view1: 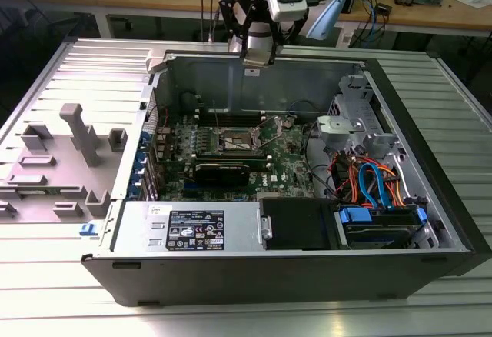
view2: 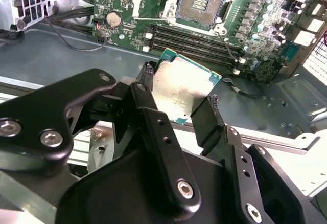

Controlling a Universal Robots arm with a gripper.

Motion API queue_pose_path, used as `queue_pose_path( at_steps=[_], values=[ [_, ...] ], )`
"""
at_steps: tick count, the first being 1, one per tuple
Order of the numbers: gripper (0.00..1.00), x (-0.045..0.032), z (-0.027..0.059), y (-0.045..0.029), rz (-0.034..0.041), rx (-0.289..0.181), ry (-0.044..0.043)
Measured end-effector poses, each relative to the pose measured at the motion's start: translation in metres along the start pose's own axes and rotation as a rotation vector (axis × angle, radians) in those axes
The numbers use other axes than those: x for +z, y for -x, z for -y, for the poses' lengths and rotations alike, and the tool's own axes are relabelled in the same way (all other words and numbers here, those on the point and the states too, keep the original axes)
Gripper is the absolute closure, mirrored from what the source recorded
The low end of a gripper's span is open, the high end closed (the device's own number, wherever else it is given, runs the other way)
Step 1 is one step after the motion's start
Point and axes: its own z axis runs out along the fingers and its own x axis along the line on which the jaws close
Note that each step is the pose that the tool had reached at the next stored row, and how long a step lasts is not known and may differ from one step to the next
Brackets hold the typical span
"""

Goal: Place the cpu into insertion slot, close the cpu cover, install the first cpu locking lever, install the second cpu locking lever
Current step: 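Place the cpu into insertion slot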

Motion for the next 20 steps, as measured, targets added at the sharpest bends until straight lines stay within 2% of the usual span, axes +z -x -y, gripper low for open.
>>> queue_pose_path(
  at_steps=[9, 20],
  values=[
    [0.46, 0.0007, 0.0001, 0.0000, 0.0016, 0.018, 0.0004],
    [0.46, 0.0018, 0.0002, 0.0000, 0.0065, 0.074, 0.0014]
  ],
)
